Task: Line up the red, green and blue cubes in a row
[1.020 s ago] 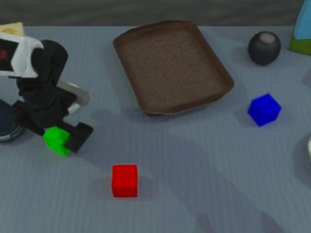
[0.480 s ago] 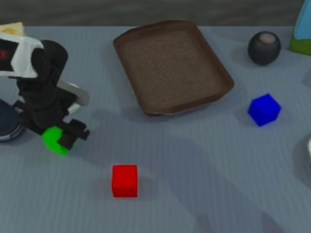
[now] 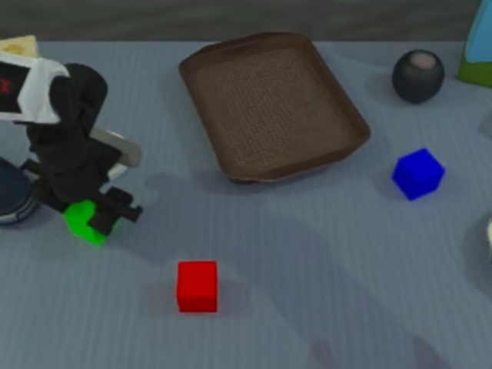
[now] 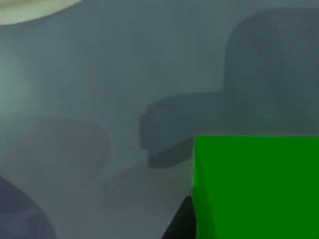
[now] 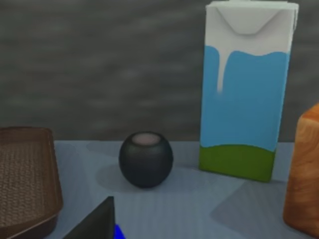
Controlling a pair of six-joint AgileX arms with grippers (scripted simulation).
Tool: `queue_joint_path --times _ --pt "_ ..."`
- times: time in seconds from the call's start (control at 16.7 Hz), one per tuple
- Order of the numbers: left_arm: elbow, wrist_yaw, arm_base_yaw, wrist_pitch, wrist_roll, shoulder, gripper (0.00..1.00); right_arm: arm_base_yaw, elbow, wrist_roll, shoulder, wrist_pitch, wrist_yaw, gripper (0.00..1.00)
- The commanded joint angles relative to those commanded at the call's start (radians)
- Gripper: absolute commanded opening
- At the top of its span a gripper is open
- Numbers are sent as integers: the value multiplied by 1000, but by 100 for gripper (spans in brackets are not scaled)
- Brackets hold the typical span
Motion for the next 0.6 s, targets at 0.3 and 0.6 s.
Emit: queue_joint_path --times 0.3,0.6 --pt "0 0 0 0 0 0 0 0 0 0 0 0 0 100" --pt "44 2 9 -78 -4 -41 0 0 0 0 0 0 0 100"
